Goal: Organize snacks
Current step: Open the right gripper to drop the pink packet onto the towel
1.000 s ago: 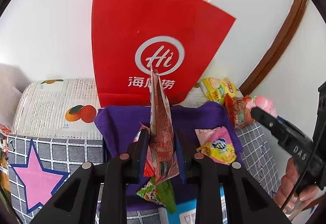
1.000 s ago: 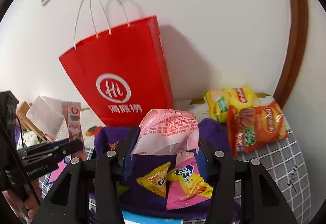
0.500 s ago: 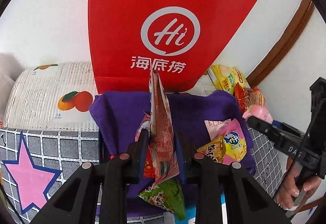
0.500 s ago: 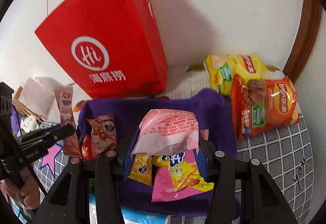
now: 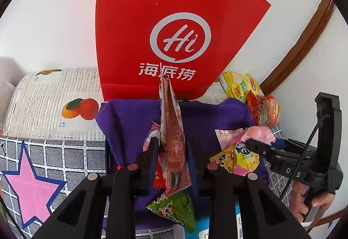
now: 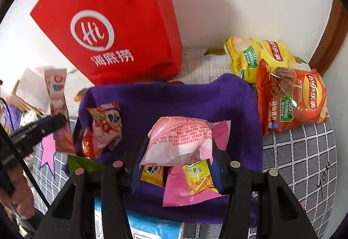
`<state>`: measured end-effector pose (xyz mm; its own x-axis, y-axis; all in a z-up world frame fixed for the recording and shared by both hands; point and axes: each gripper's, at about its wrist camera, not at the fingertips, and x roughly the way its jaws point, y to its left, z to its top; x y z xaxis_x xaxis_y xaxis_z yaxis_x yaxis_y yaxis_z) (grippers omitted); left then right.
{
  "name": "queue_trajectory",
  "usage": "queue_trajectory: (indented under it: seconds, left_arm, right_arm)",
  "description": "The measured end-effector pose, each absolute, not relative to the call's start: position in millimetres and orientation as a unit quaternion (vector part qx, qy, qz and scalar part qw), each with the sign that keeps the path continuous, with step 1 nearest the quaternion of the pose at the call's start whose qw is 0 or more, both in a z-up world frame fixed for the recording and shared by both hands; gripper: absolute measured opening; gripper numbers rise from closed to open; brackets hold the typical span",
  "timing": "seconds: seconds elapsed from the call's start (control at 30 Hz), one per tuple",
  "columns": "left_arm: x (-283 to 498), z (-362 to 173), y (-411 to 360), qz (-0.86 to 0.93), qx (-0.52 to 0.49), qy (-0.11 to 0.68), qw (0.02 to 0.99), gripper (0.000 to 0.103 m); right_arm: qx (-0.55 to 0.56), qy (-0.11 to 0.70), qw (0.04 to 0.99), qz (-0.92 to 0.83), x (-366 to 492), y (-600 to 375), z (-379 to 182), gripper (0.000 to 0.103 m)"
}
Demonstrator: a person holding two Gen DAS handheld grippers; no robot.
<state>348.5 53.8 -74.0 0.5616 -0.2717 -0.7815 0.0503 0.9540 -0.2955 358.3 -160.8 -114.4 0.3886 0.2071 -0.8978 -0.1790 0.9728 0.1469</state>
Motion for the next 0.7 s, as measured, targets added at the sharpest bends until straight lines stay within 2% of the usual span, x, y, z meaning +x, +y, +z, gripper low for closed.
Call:
queue_trajectory:
  seconds: [0.43,0.7]
  left_arm:
    - [346,-70,51,-0.094,-0.118,0.456,0.877,0.024]
    - [345,-71,49,-0.092,-0.117,0.457,0.877,0.024]
  right_arm:
    - [-0.026,0.555,0.821,0.134,350,-148,-122,0.052]
    - [-0.013,0.572,0.810,0.127,354,-156,-129,0.053]
